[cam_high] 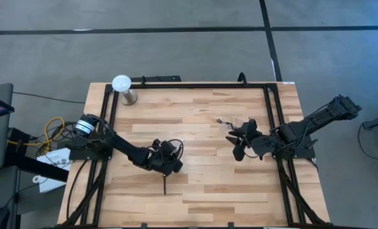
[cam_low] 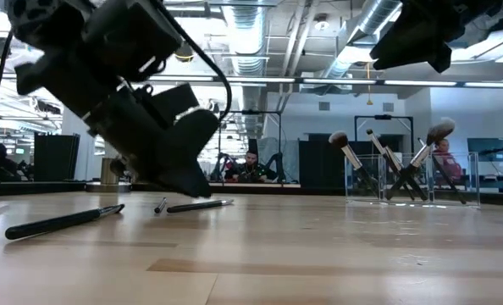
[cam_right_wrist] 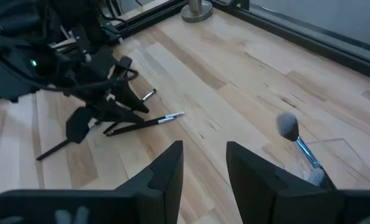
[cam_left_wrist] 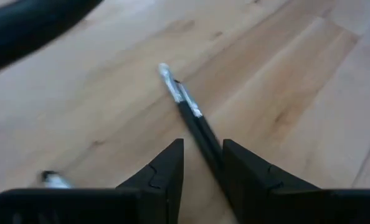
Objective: Pick & Place Makeup Supplies
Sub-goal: Put the black makeup brush into the transparent organizer
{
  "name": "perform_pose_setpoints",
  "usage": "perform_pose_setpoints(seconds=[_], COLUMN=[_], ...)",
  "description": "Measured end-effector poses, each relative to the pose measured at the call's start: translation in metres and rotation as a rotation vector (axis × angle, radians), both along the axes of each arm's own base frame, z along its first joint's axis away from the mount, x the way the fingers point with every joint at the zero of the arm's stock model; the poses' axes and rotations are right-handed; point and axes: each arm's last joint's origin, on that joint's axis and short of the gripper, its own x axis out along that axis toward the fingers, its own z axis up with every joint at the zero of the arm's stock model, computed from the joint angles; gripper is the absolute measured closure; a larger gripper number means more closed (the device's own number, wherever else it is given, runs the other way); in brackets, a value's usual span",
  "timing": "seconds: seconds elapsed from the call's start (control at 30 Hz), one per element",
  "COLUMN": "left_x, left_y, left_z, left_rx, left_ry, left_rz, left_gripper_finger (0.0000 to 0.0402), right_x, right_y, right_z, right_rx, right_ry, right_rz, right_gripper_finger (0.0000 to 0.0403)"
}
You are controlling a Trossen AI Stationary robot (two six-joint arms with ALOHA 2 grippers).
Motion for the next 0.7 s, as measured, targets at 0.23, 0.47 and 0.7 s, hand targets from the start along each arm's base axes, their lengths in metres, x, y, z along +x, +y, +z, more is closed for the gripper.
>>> perform_pose_setpoints(seconds=[0.23,0.47,0.7], left_x=[0.002,0.001,0.005], left_y=[-0.002,-0.004,-0.005], left_z=[-0.025,-0.026,-0.025], left_rx=[0.048,0.057,0.021], left_ry=[0.013,0.011,-0.024], left_rz=[0.023,0.025,0.019], left_gripper_finger=[0.0294,0.0308,0.0388], right_x=[0.0,0.0,0.005], right_y=[0.0,0.0,0.002], right_z=[0.0,0.0,-0.003], right_rx=[0.0,-0.034,-0.044], right_ry=[0.001,0.013,0.017], right_rz=[0.0,0.022,0.03], right_gripper_finger=[0.029,0.029,0.029])
